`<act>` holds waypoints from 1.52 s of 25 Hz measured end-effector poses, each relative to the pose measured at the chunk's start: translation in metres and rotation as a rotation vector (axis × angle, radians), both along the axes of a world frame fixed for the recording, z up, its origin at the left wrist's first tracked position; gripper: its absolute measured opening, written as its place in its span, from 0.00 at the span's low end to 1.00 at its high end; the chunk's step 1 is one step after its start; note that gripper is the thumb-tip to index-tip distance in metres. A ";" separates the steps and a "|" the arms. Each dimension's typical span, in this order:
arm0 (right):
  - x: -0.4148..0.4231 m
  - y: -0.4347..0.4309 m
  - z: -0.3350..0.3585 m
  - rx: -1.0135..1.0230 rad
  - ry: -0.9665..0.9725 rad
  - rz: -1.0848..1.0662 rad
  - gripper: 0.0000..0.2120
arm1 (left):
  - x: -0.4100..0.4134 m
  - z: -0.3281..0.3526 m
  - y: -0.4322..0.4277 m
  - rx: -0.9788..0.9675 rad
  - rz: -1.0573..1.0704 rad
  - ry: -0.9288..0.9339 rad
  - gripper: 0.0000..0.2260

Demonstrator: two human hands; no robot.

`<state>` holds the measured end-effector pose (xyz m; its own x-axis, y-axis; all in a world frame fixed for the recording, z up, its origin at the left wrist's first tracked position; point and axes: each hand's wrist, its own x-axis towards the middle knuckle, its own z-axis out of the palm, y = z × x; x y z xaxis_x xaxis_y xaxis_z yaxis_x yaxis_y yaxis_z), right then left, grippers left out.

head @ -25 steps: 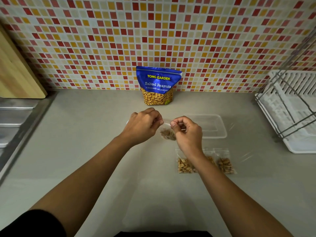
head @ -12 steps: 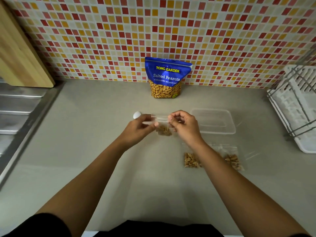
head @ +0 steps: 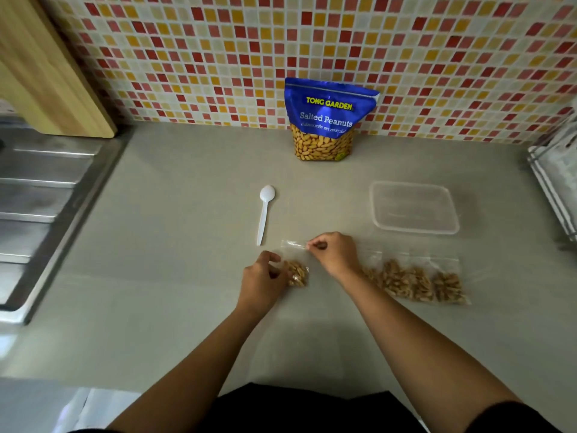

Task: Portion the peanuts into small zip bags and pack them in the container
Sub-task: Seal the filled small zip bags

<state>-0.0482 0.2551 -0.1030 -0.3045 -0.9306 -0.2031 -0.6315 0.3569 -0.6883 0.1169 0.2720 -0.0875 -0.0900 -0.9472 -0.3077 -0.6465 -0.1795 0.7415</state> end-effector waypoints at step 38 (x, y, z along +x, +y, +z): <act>-0.050 0.045 0.035 -0.359 -0.585 -0.323 0.06 | -0.071 0.057 -0.060 0.136 -0.375 0.519 0.04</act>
